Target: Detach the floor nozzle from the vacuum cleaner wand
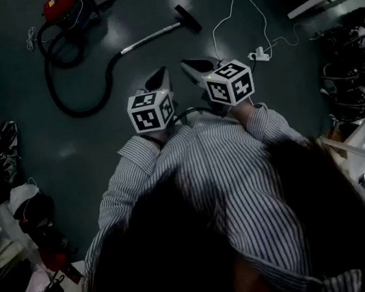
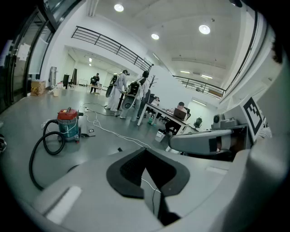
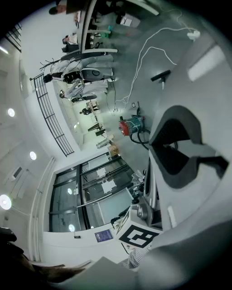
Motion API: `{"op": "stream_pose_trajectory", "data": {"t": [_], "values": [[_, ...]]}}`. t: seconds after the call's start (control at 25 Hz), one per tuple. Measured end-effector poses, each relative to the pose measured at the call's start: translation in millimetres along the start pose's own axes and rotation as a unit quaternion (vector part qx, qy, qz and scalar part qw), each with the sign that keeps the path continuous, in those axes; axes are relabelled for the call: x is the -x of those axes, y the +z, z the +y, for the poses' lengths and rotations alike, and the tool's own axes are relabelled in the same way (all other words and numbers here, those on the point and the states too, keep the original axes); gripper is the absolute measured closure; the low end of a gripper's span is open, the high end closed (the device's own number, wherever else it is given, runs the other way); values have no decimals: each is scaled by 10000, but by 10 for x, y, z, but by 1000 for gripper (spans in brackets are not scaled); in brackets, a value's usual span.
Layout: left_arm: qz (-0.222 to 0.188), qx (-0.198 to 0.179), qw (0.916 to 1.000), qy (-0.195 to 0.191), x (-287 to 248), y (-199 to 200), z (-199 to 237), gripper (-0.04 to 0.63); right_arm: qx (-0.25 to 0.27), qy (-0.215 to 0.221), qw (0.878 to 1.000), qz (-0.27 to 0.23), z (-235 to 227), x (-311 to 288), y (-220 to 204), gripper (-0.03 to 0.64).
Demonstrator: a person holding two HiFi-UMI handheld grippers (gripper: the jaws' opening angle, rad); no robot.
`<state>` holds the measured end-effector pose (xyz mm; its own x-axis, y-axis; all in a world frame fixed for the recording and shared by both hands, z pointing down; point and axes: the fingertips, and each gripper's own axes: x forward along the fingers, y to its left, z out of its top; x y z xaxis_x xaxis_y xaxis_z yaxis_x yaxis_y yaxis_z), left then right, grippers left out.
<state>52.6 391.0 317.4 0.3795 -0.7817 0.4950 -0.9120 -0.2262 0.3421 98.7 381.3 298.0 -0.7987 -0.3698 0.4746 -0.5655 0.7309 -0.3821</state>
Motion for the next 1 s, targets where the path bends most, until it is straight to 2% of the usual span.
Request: {"op": "stream_pose_trajectory", "data": {"t": [0.4, 0.76, 1.0], "values": [[170, 165, 9997, -1, -97, -110, 58, 589, -191, 11, 9998, 19, -98, -37, -40, 615], [153, 208, 9996, -93, -299, 20, 51, 589, -273, -82, 9996, -79, -328, -51, 103, 615], [47, 264, 9996, -36, -530, 209, 43, 589, 38, -12, 9995, -306, -551, -6, 326, 615]]}}
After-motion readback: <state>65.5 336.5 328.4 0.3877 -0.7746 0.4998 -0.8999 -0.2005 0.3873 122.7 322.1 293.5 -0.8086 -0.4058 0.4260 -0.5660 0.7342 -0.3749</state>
